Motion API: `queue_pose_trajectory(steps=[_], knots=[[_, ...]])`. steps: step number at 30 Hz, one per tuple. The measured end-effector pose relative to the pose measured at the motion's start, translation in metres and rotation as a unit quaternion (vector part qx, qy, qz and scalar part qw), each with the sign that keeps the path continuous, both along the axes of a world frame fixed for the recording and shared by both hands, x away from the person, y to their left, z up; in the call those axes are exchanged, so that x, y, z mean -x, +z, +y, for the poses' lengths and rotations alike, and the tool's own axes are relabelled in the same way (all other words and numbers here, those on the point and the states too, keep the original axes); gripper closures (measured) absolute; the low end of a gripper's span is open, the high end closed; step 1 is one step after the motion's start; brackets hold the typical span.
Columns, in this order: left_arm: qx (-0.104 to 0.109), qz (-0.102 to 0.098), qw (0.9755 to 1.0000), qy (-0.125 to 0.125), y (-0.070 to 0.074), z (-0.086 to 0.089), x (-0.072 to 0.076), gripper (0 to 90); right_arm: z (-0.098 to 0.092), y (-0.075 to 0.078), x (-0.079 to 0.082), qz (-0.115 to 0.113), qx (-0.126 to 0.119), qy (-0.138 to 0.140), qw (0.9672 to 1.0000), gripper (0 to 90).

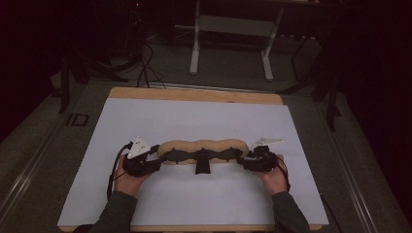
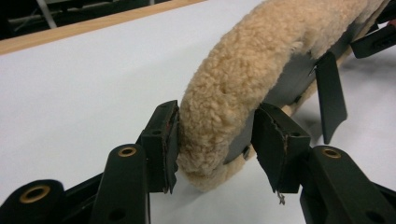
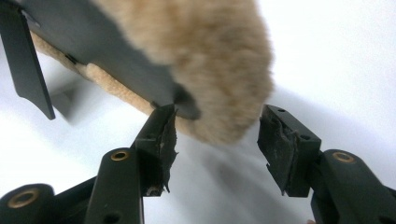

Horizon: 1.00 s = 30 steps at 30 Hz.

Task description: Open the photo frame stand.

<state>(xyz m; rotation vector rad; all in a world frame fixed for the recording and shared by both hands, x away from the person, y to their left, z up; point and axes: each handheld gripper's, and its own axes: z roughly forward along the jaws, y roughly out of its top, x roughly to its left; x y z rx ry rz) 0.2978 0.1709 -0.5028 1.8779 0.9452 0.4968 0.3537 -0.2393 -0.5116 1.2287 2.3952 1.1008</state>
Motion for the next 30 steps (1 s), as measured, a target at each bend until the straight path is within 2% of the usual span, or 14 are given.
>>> queue_pose_trajectory(steps=[9,13,15,21,25,30], knots=[[0.000,0.012,0.9999,-0.007,0.001,0.002,0.005,47.6,-0.002,-0.005,0.010,0.012,-0.011,0.007,0.9998,42.1],[0.003,0.015,0.9999,-0.007,0.001,0.005,0.007,46.9,0.003,-0.008,0.017,0.003,0.020,0.008,0.9998,39.9],[0.004,0.013,0.9999,-0.009,0.002,0.006,0.008,46.8,0.004,-0.009,0.018,0.000,0.025,0.008,0.9997,39.3],[0.010,0.014,0.9998,-0.012,0.003,0.011,0.011,46.6,0.000,-0.007,0.020,0.002,0.013,-0.004,0.9999,41.8],[0.005,0.009,0.9999,-0.014,0.004,0.010,0.014,46.6,-0.002,-0.006,0.021,0.005,0.011,-0.010,0.9999,43.9],[0.016,0.006,0.9997,-0.019,0.006,0.012,0.015,46.4,-0.001,-0.005,0.021,0.008,0.006,-0.008,0.9999,45.0]])
